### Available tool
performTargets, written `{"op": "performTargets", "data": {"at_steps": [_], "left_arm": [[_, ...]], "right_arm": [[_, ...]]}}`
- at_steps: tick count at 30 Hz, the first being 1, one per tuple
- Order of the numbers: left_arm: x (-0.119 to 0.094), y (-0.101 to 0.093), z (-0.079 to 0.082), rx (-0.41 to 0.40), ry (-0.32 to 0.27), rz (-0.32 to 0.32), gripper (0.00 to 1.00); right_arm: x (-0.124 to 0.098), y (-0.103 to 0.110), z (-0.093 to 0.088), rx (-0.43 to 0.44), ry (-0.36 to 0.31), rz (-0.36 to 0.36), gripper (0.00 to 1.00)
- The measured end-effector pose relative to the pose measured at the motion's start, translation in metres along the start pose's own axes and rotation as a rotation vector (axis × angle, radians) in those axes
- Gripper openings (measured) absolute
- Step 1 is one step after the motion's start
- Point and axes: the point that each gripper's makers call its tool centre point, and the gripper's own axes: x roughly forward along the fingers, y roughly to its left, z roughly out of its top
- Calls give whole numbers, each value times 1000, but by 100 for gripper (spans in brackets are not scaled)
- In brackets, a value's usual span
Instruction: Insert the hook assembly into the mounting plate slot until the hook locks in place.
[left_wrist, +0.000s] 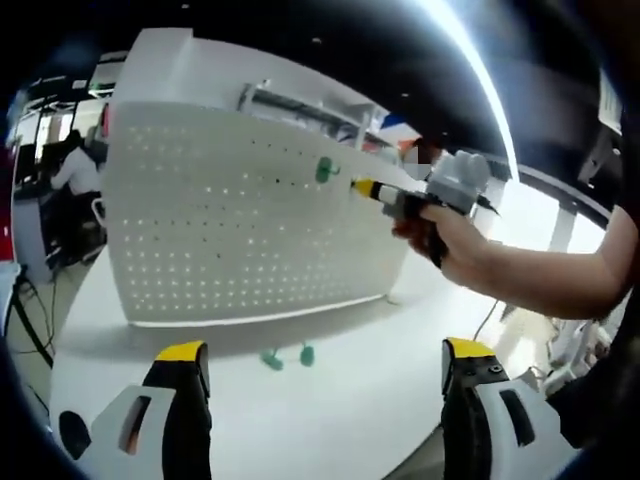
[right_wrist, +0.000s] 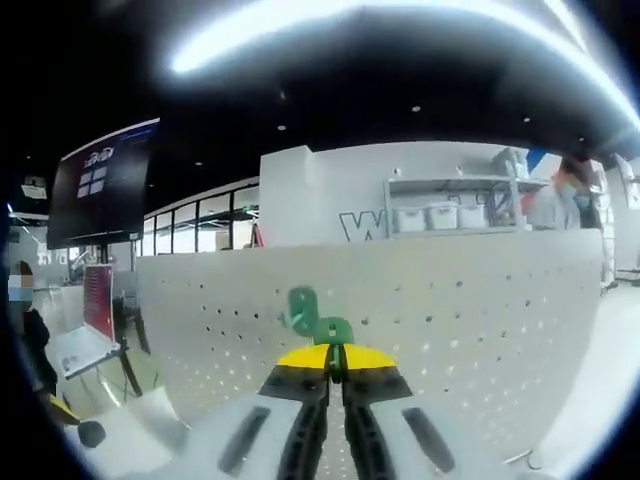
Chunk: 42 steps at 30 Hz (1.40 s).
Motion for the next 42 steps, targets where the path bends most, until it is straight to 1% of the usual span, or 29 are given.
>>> {"op": "performTargets", "data": {"at_steps": [4, 8, 12, 16, 19, 24, 31, 37, 42], "left_arm": [[-1, 2, -1, 1, 5, 3, 98], [-2, 4, -4, -10, 20, 2, 97], [-4, 6, -5, -9, 24, 9, 97], [-4, 9, -6, -11, 29, 18, 96], [-5, 12, -6, -12, 28, 27, 95], [-6, 14, -6, -19, 28, 33, 95], [-3, 10, -11, -29, 39, 24, 95], [-3, 12, -10, -32, 37, 29, 95], [-3, 11, -8, -26, 33, 27, 95]], "right_arm": [[8, -6, 0, 6, -5, -17, 1], [13, -6, 3, 11, -15, -15, 1], [17, -11, 11, 10, -42, -43, 1], [25, -15, 17, 12, -57, -50, 1], [26, -16, 19, 13, -65, -57, 1], [27, -17, 18, 19, -61, -62, 1], [30, -17, 16, 24, -56, -69, 0], [30, -17, 15, 7, -46, -75, 1], [31, -17, 14, -27, -18, -72, 2]]}}
